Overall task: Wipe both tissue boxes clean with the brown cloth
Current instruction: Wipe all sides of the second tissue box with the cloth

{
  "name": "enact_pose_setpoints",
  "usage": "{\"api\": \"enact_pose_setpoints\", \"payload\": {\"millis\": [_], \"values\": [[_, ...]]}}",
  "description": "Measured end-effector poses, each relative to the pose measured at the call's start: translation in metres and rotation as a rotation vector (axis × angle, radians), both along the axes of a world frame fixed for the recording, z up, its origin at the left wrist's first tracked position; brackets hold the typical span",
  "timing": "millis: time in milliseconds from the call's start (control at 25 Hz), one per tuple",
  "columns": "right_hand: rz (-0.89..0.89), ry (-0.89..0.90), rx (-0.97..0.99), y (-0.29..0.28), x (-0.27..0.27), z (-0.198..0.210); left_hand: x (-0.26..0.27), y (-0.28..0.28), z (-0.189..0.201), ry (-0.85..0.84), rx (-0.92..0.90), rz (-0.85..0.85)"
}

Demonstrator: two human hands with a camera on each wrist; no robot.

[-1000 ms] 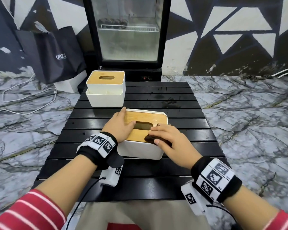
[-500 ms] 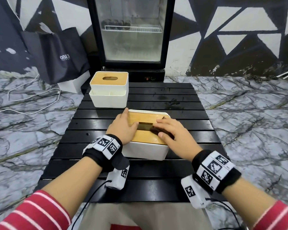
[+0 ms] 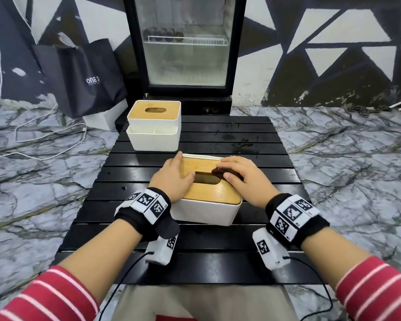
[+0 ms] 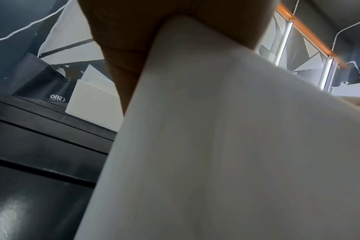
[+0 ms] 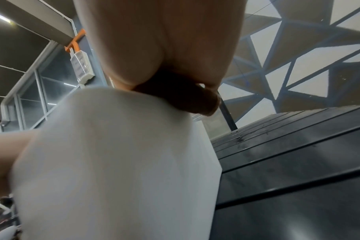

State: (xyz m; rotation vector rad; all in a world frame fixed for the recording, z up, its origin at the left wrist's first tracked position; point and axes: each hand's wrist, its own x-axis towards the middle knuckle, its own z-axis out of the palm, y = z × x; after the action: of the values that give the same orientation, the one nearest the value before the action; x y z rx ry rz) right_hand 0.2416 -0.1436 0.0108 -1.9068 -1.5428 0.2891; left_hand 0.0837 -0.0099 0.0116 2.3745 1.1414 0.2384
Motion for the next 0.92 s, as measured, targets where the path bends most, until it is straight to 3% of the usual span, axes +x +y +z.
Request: {"api": "enact_pose_setpoints", "payload": {"millis": [200, 320, 440, 560, 720, 840, 920], "values": [[-0.039, 0.022, -0.026, 0.008, -0.003, 0.005, 0.0, 0.001, -0.003, -0.025, -0.025, 0.017], [-0.071, 0.032, -0.039, 0.008, -0.005, 0.006, -0.008, 0.002, -0.003, -0.199, -0.09, 0.037], [-0.172, 0.027, -0.027, 0.007, -0.012, 0.006, -0.019, -0.005, -0.007, -0.306, -0.028, -0.035], [-0.277, 0.0, -0.082, -0.003, -0.024, 0.009, -0.027, -0.011, -0.015, -0.303, -0.1, -0.106], [-0.18, 0.018, -0.114, -0.027, -0.048, 0.016, -0.034, 0.009, -0.009, -0.375, -0.12, -0.012], [0.004, 0.023, -0.164, -0.045, -0.061, 0.026, -0.033, 0.023, -0.001, -0.295, -0.112, 0.083], [0.021, 0.077, -0.125, -0.047, -0.058, 0.04, -0.031, 0.024, 0.002, -0.237, -0.1, 0.128]]}}
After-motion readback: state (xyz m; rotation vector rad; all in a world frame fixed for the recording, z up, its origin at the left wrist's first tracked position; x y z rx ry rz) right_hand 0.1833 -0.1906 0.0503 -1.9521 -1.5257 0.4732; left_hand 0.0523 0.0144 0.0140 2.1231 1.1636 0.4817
